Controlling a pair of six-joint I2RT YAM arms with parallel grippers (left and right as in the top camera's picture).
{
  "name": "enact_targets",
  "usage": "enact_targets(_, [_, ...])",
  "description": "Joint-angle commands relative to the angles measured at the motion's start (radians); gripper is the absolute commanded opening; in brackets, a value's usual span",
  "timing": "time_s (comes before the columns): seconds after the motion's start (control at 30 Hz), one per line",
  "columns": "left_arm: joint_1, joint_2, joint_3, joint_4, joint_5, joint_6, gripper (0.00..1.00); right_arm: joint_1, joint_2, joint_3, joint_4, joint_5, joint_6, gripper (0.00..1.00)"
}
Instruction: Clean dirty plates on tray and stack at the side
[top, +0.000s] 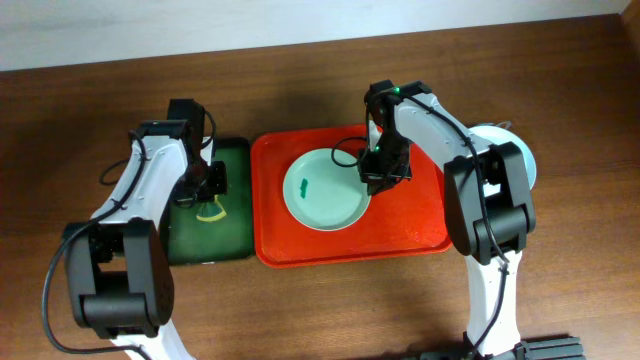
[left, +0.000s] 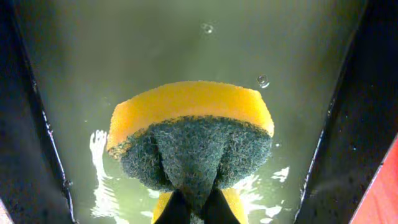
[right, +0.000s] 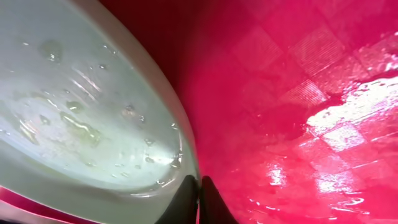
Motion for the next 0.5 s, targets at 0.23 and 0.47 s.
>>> enact_targets(0.23, [-0.003,-0.031,0.022,-0.005,-0.01,0.002,0.0,0.042,-0.006,-0.005,0.026,0.082,0.002,0.3])
enact_targets(0.47, [-0.003,-0.031,0.022,-0.006,-0.01,0.002,0.0,0.04,-0.006,-0.005,0.024,0.085,0.001,0.42])
